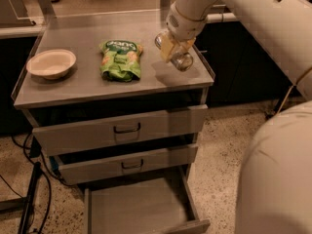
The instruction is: Place redbull can into bottom drawer
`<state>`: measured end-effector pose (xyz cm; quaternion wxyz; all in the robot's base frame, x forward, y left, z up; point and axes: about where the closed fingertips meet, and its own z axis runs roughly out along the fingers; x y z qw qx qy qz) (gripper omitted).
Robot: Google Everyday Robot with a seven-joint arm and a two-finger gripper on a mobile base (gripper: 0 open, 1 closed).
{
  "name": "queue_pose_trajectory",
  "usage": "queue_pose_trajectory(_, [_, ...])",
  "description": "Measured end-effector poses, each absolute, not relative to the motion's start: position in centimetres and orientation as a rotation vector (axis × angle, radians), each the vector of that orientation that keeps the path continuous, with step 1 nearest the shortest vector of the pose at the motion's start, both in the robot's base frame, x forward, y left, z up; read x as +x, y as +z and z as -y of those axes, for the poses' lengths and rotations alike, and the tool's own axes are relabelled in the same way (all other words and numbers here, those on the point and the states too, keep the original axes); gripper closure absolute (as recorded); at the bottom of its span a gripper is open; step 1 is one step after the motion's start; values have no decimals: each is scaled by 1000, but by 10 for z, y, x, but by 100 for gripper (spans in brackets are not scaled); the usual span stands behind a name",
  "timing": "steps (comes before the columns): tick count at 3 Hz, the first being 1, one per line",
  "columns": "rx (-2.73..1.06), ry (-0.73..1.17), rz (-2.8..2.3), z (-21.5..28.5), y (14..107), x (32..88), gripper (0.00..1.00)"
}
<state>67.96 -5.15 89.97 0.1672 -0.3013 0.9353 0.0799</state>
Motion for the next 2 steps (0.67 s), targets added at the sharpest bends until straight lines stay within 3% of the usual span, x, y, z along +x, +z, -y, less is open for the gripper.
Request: queue_pose_trajectory(2, [-892, 274, -2705, 38, 853, 583, 100])
